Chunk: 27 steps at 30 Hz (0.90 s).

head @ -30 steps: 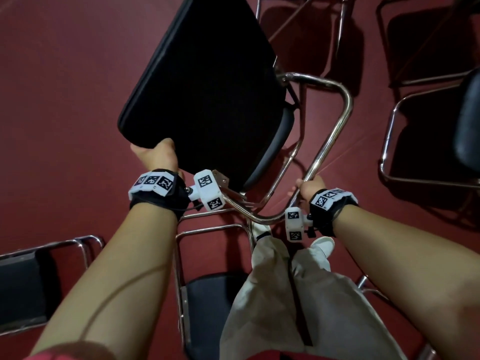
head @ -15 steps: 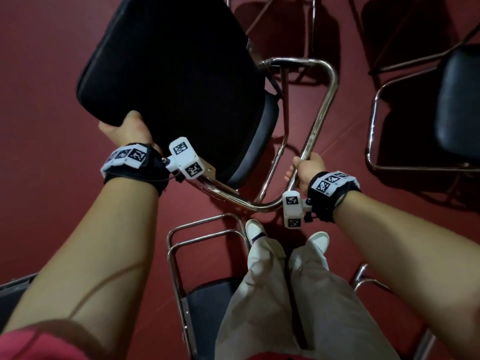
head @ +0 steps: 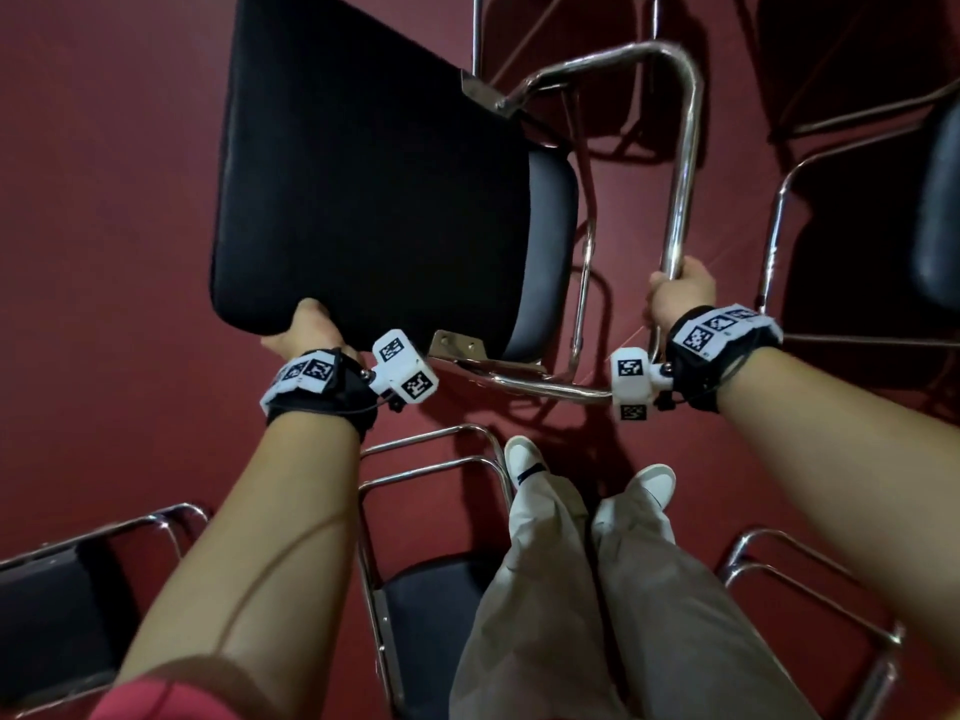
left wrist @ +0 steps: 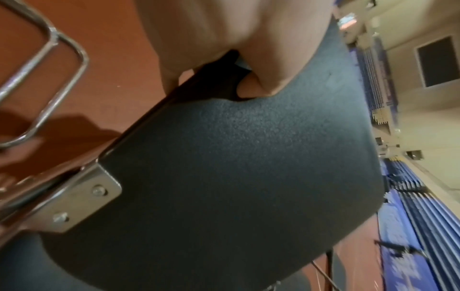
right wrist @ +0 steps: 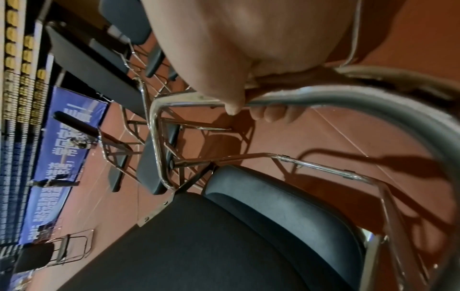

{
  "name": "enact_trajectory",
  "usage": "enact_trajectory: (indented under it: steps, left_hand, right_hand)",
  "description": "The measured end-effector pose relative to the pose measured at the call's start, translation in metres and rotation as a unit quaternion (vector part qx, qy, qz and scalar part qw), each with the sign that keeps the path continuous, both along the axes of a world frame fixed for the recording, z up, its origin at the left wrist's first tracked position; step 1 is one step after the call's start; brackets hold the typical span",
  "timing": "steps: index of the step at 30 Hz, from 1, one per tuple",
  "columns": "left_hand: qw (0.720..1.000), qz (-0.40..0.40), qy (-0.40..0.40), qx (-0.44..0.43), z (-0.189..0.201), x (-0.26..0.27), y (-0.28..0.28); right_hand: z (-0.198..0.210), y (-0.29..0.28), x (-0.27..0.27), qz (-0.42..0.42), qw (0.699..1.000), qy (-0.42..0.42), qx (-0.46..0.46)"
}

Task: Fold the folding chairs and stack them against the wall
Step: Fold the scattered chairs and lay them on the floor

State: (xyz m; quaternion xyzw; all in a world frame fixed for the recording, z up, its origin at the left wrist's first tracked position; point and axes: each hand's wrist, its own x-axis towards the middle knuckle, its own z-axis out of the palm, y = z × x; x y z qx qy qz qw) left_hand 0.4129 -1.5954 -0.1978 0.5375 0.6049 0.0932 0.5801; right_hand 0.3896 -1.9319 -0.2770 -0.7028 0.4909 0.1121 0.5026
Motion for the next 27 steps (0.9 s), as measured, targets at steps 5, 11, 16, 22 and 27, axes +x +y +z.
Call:
enact_trajectory:
  steps: [5, 11, 16, 22, 27]
  left_hand:
    - [0.999, -0.013, 0.025, -0.025, -0.01, 0.004, 0.013]
    - [0.987, -0.097, 0.055, -0.115, -0.046, -0.007, 0.046]
    - [0.98, -0.127, 0.072, -0.132, -0.075, -0.007, 0.06]
    - [0.981, -0.127, 0.08, -0.12, -0.109, -0.015, 0.062]
    - [0.975, -0.16, 0.089, -0.123, -0.125, -0.012, 0.059]
  right_hand:
    - [-0.011, -0.008, 0.013, 0.006, 0.998, -0.012, -0.055]
    - [0.012, 0.005, -0.003, 0.04, 0.993, -0.014, -0.113]
    - [0.002, 0.003, -0.011, 0.064, 0.985, -0.001, -0.163]
    - [-0.02, 0.007, -0.011, 0.057, 0.97, 0.008, -0.236]
    - [-0.03, 0.006, -0.009, 0.068, 0.959, 0.012, -0.276]
